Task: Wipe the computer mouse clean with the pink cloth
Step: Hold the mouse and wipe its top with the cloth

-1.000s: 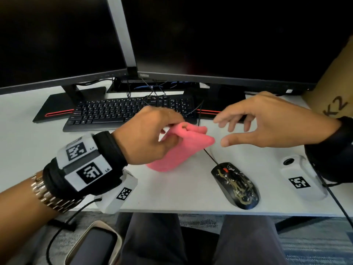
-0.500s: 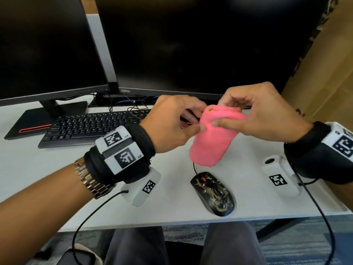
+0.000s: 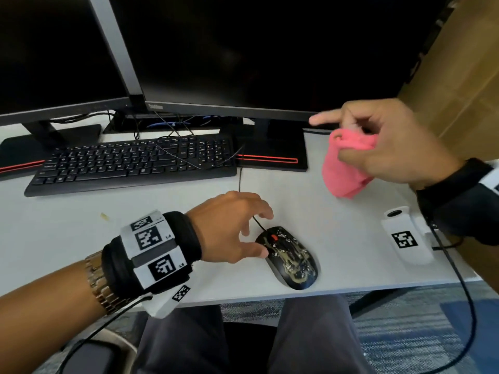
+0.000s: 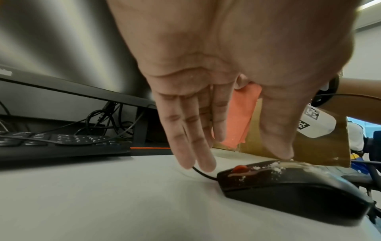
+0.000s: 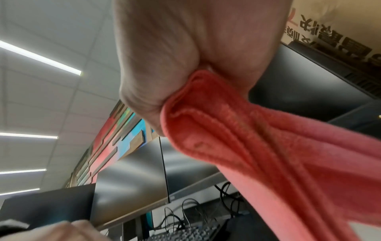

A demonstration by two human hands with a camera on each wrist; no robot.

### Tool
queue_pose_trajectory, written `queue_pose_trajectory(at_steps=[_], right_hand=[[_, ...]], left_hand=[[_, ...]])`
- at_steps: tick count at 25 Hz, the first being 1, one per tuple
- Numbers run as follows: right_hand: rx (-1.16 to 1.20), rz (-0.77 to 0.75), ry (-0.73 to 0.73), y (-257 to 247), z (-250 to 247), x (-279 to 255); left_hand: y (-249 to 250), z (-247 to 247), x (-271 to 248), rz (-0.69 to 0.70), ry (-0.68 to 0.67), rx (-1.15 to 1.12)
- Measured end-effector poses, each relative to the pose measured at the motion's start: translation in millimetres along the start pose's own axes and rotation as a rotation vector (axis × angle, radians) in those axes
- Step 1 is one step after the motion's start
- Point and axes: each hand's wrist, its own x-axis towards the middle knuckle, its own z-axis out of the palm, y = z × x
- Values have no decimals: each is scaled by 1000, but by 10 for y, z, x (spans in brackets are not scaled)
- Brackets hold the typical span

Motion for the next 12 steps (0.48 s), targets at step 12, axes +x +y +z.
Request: queue_pose_trajectory(at_steps=[12], right_hand=[[-173,66,-295,109,621,-44]], left_hand=[[-325,-6,313,-17,-9,111]])
